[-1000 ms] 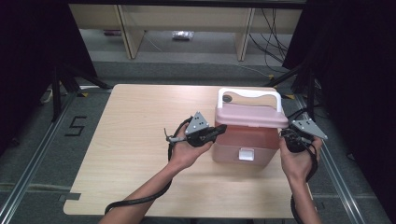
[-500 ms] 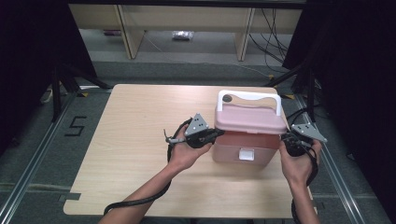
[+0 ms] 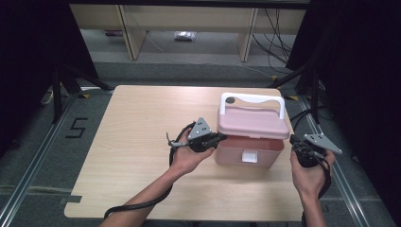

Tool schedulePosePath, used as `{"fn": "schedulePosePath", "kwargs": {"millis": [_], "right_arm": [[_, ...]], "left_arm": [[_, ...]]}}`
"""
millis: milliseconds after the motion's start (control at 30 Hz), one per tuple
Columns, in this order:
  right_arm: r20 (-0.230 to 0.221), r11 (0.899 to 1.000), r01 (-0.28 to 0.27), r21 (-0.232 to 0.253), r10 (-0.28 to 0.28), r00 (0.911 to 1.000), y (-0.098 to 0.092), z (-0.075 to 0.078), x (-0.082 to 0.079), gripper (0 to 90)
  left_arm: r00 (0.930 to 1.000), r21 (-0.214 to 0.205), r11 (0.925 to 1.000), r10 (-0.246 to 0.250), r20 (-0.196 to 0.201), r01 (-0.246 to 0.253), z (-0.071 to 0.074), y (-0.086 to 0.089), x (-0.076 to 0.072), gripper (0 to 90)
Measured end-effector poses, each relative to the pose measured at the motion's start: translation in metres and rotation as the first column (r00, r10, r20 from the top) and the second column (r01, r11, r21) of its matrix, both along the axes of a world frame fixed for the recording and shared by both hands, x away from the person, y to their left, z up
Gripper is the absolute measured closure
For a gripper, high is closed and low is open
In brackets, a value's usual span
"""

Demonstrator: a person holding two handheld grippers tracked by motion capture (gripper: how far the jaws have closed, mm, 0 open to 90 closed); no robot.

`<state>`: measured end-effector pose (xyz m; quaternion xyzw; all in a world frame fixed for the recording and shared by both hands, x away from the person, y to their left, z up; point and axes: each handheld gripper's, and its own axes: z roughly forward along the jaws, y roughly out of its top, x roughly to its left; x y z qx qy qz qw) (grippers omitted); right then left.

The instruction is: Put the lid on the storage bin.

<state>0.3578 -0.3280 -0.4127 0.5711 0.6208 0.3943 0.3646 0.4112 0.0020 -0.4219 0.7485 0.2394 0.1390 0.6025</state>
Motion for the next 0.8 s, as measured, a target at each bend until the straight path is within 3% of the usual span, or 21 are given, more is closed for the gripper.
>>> {"fn": "schedulePosePath", "kwargs": {"millis": [33, 233, 300, 333, 367, 400, 467, 533, 567, 600, 700, 733, 800], "right_arm": [[-0.009, 0.999, 0.023, 0.024, -0.023, 0.9997, 0.001, 0.0, -0.004, 90.0], [0.004, 1.0, 0.022, -0.004, -0.022, 0.9997, -0.007, -0.005, -0.012, 90.0], [-0.008, 1.0, 0.003, 0.013, -0.003, 1.0, -0.006, -0.007, -0.013, 89.5], [0.003, 1.0, 0.025, 0.013, -0.025, 0.9997, -0.004, -0.008, -0.014, 89.5], [0.014, 1.0, 0.021, 0.0, -0.021, 0.9997, -0.005, -0.009, -0.013, 89.5], [-0.013, 1.0, 0.006, 0.003, -0.006, 0.9999, -0.004, -0.009, -0.014, 89.5], [-0.015, 1.0, 0.014, -0.021, -0.014, 0.9998, -0.004, -0.011, -0.015, 89.5], [-0.018, 1.0, 0.013, 0.007, -0.013, 0.9998, -0.003, -0.013, -0.016, 89.5], [-0.022, 1.0, 0.004, -0.007, -0.004, 0.9997, -0.004, -0.013, -0.016, 89.5], [-0.024, 1.0, 0.021, 0.015, -0.021, 0.9995, -0.003, -0.014, -0.018, 89.5], [-0.028, 1.0, 0.022, 0.019, -0.022, 0.9994, -0.003, -0.015, -0.02, 89.5], [-0.016, 1.0, 0.013, -0.01, -0.013, 0.9998, -0.005, -0.015, -0.019, 89.5], [-0.009, 1.0, 0.015, -0.016, -0.016, 0.9998, -0.005, -0.016, -0.02, 89.4]], "left_arm": [[1.0, 0.003, 1.0, 0.002, -0.002, -0.002, -0.001, 0.0, 0.0, 90.0], [0.9999, 0.009, 1.0, -0.002, -0.011, 0.002, -0.004, 0.001, -0.003, 90.0], [0.9999, 0.01, 0.9999, -0.004, -0.013, 0.004, -0.005, 0.002, -0.003, 90.0], [0.9999, 0.01, 0.9999, -0.005, -0.014, 0.005, -0.006, 0.002, -0.004, 90.0], [0.9998, 0.012, 0.9999, -0.006, -0.017, 0.006, -0.006, 0.003, -0.004, 90.0], [0.9998, 0.014, 0.9999, -0.006, -0.019, 0.006, -0.006, 0.003, -0.005, 90.0], [0.9997, 0.017, 0.9998, -0.009, -0.022, 0.01, -0.007, 0.004, -0.005, 89.9], [0.9994, 0.016, 0.9998, -0.009, -0.032, 0.009, -0.007, 0.006, -0.006, 90.0], [0.9995, 0.014, 0.9998, -0.011, -0.031, 0.011, -0.008, 0.007, -0.006, 89.9], [0.9994, 0.014, 0.9998, -0.012, -0.033, 0.012, -0.008, 0.007, -0.007, 90.0], [0.9992, 0.024, 0.9995, -0.018, -0.036, 0.019, -0.008, 0.009, -0.009, 89.9], [0.9992, 0.023, 0.9995, -0.019, -0.034, 0.02, -0.008, 0.01, -0.009, 90.0], [0.9991, 0.02, 0.9996, -0.019, -0.039, 0.02, -0.009, 0.012, -0.01, 90.0]]}}
